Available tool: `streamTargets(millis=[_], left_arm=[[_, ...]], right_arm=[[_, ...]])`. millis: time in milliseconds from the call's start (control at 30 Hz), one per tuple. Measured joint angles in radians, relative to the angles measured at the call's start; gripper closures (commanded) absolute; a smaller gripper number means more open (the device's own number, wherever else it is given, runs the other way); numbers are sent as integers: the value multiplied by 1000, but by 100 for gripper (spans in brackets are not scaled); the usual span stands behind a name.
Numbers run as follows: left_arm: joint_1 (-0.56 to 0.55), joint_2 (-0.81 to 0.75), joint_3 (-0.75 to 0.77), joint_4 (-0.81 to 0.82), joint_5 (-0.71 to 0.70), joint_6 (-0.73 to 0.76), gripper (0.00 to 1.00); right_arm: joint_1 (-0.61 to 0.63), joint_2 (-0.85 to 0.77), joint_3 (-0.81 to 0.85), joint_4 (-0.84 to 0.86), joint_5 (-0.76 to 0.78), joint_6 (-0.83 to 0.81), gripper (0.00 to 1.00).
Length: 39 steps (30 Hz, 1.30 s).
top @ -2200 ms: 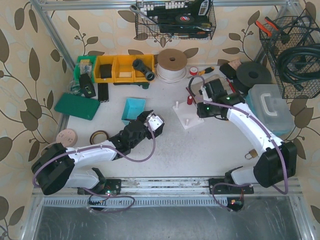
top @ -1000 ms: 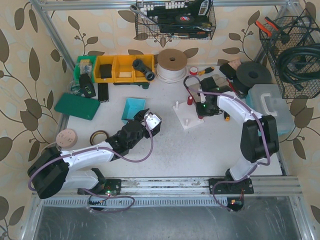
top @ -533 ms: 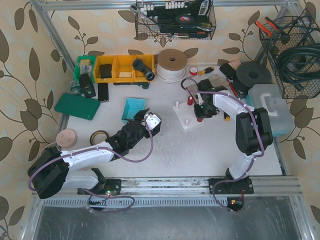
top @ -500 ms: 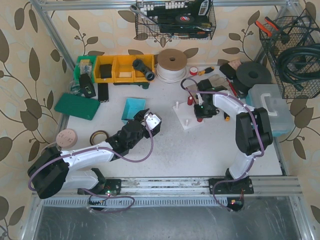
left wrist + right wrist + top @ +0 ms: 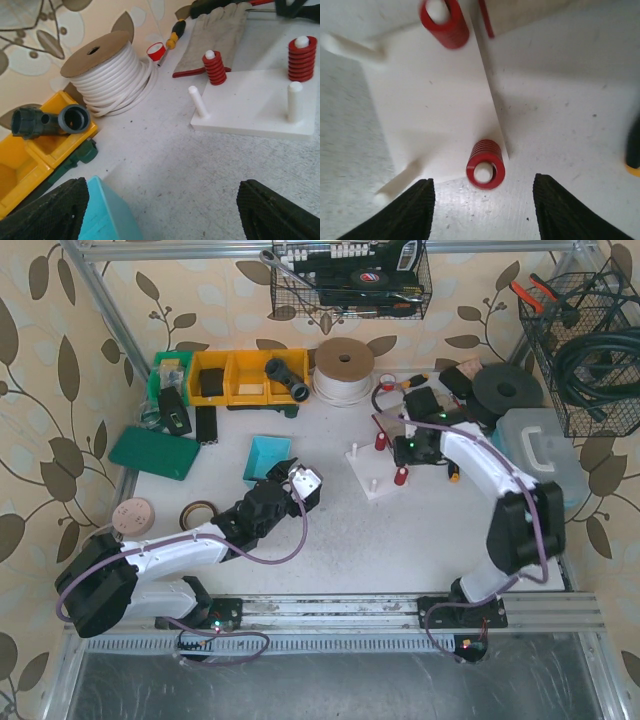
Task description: Install the large spring
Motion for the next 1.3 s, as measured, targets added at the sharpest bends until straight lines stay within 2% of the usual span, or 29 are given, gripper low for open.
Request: streamTargets(millis=[100, 267, 400, 567, 700, 833, 1033, 1300], left_arm=[[0, 0, 6, -5, -22, -2, 13], [0, -7, 14, -24, -62, -2, 12], [50, -9, 103, -177, -115, -97, 12], [230, -11, 275, -418, -132, -282, 10], [278, -5, 371, -590, -130, -356, 20], [344, 31, 470, -760, -61, -376, 31], [463, 126, 614, -973, 96, -334, 40], [522, 372, 825, -1207, 342, -91, 47]], right_arm=[[7, -154, -33, 18, 0, 14, 39], [47, -439, -188, 139, -3, 52, 18], [80, -586, -328, 240, -1, 87, 8], [98, -670, -444, 345, 16, 111, 6], [103, -689, -507, 415, 15, 126, 6], [123, -694, -567, 480, 11, 138, 7], [136, -694, -589, 515, 11, 144, 8], [155, -722, -589, 526, 11, 144, 8]])
